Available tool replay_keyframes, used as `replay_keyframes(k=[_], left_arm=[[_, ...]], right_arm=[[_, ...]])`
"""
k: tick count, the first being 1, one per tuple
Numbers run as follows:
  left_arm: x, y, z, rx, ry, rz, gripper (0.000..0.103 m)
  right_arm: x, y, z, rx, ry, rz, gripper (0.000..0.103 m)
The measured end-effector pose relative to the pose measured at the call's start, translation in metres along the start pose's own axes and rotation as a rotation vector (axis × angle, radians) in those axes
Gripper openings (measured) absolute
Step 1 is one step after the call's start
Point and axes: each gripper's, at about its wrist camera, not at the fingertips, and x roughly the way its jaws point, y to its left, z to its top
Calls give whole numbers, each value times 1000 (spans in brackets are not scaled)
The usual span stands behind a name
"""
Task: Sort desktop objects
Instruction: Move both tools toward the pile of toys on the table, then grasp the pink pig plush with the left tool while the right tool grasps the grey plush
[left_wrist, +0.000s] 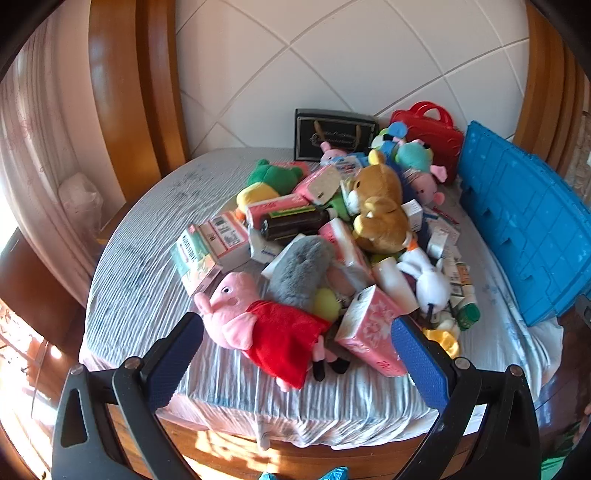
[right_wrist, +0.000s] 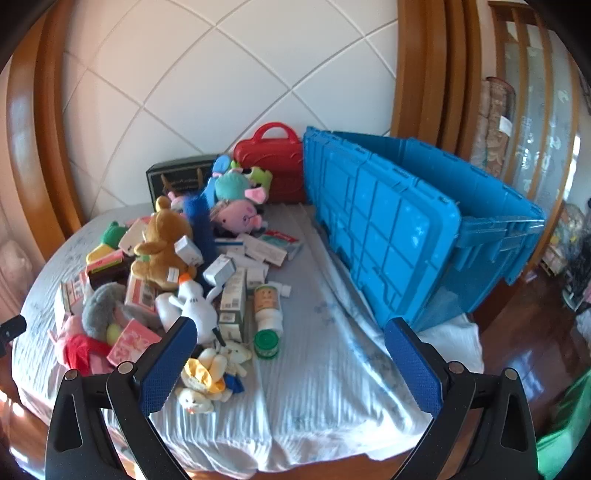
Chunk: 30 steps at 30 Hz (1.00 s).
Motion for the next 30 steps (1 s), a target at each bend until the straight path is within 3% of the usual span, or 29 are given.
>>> replay_keyframes(k=[7,13,21,26,30], left_arm=[[60,47,-23,-92,125,143,103],[106,52,-27,-156,209,79,103],[151,11,-42,-51,315,-9,103],[180,7,-59,34,372,43,103],[171,28,-63,53,347,80,103]], right_arm=[[81,23,-21,-42,158,110,103],[130,52,-44,-33,278,182,103],[141,87,-64,-106,337,180,103],[145,112,-72,-143,364,219,103],[150,138,-80,-200,380,261,103]])
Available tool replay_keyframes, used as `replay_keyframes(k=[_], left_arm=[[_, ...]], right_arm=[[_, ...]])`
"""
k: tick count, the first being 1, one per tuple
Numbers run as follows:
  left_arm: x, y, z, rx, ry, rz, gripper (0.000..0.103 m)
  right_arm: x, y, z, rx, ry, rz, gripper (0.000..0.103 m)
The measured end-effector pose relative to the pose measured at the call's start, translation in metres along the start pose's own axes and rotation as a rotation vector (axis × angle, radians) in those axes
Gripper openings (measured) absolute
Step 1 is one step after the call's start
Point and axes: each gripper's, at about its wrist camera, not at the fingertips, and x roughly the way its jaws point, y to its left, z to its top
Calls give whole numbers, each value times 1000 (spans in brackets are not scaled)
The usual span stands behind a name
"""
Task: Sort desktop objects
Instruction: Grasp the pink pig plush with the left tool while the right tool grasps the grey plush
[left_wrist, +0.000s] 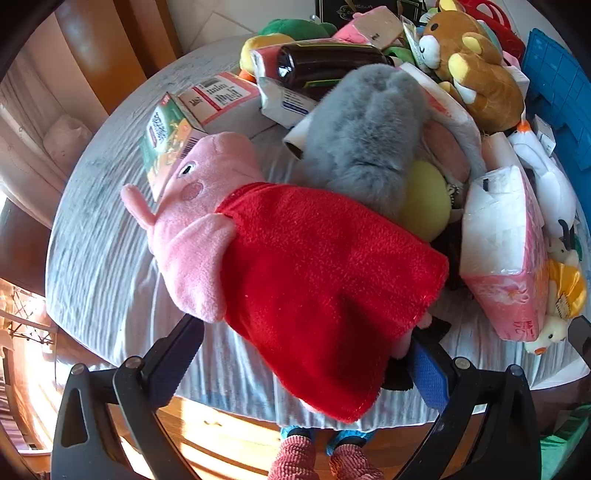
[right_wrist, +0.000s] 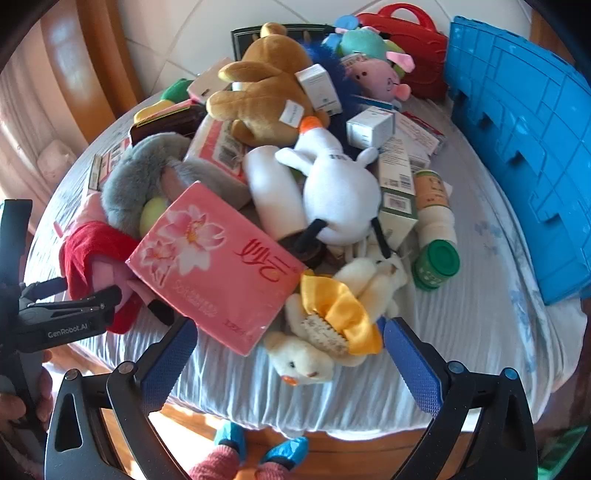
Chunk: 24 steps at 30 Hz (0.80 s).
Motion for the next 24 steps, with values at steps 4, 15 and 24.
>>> replay_keyframes(k=[4,15,24], left_arm=[[-11,34,-6,-6,-10,79,103],[-45,86,-19,-166,12,13,103],[-47,78,40,-267,14,-14,103]], right_arm=[[11,21,5,-51,12,23,103],[33,64,16,-152,42,66,103],[34,67,34,-250,32,24,103]])
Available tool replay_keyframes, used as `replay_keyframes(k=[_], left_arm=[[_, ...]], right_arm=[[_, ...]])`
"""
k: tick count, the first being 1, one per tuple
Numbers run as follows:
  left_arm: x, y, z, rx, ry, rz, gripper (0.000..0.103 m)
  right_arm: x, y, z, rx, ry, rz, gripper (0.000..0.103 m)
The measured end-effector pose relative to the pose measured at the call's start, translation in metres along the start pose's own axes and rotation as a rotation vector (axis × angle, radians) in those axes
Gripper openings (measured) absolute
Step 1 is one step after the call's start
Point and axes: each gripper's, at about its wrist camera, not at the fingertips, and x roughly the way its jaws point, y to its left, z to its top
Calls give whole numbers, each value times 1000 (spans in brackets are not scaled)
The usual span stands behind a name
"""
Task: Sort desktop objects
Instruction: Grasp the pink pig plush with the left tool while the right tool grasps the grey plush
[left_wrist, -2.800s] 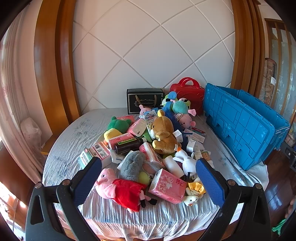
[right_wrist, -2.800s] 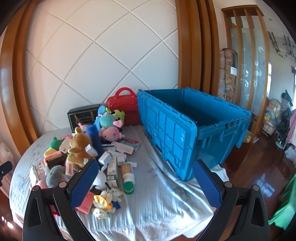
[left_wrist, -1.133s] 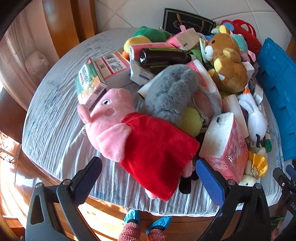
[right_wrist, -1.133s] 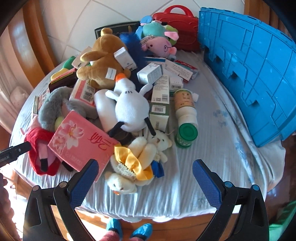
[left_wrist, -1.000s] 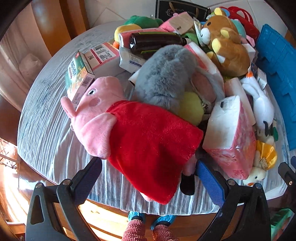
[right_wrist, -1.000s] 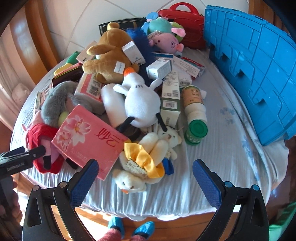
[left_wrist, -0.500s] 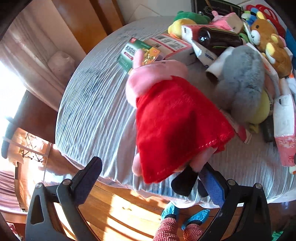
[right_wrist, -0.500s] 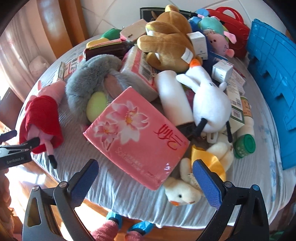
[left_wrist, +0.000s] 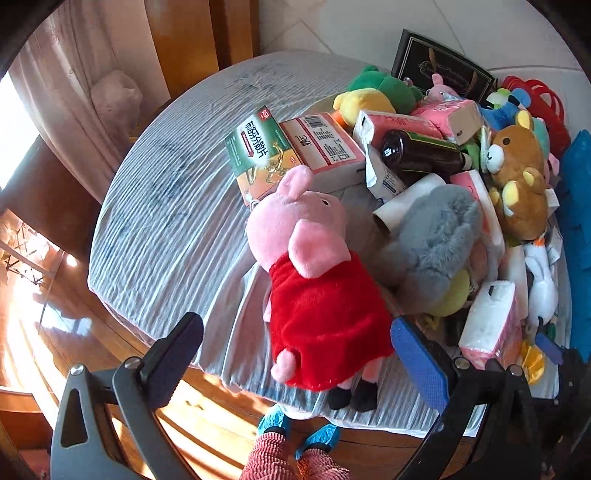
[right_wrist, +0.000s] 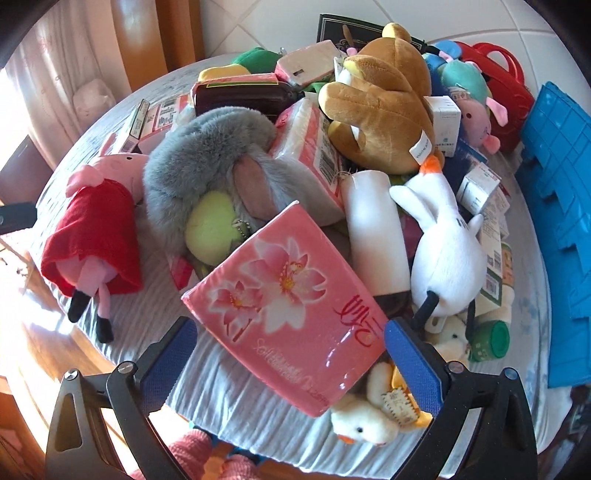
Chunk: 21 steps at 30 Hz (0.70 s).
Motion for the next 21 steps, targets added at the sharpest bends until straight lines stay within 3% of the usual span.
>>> replay_keyframes(k=[3,8,10,12,19,20,21], left_arm=[[35,-11,18,-2,63,57,103],[84,-23,23,9,182,47,103],[87,-28,22,27,173,61,103],[83,-33,20,54,141,75,91],[70,-33,15,69,105,52,77],[68,-34,16,72,100,49,75],[65,-34,16,75,92,48,74]], right_arm=[[10,-4,5,-22,14,10,103],[26,-3,10,-74,33,29,103],[34,-3,13,-90,41,27,103],[39,-6,19,-87,50,30,103],[52,-10,33,-73,65,61,102],[52,-10,34,-68,61,50,93],[50,-10,34,-65,55,46,90]])
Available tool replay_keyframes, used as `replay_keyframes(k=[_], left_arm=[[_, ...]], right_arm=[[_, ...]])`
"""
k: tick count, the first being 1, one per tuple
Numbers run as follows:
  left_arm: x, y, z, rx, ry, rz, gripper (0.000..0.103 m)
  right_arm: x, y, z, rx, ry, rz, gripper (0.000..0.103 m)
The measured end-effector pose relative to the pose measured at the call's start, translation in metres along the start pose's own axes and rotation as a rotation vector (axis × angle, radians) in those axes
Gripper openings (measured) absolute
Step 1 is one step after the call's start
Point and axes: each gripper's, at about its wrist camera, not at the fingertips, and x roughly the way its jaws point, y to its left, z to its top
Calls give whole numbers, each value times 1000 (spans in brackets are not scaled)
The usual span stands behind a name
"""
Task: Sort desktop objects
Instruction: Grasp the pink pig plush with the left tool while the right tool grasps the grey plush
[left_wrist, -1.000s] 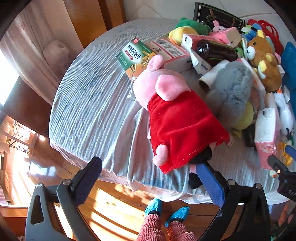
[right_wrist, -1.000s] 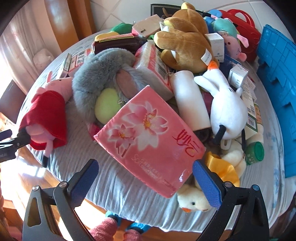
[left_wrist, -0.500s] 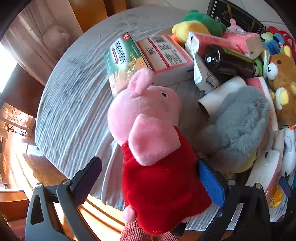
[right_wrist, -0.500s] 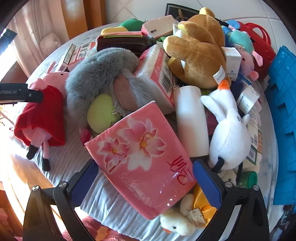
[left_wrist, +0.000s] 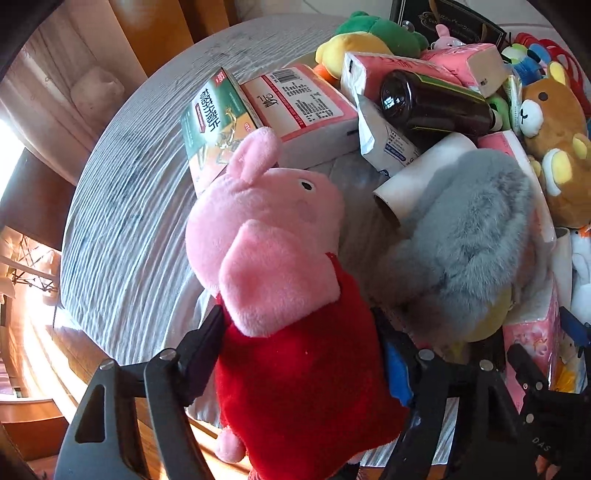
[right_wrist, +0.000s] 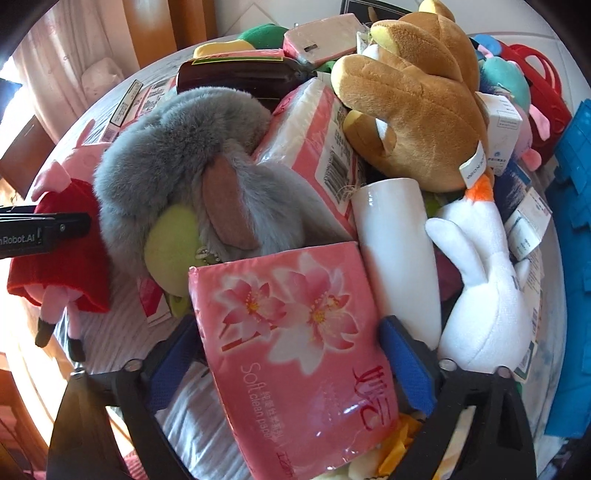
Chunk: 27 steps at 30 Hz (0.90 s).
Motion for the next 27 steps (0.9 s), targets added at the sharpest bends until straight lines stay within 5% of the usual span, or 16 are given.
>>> replay_keyframes(k=[7,11,13,15,27], left_arm=[[-31,-1,-1,37,-114,15,69],[-21,0,-3,52,-67,10,69],[-13,4,-10,41,-23,-7,69],[-9,8,-15,38,-5,-16,70],[8,11,16,80,67,11,80]], right_arm=[[-26,4,4,26,-72,15,65],[-26,17,10,16,-50,26,59],[-24,17,10,35,-36,50,66],[-27,10,1,66,-30,83,98],[-39,-4,20,166,-49,97,100]])
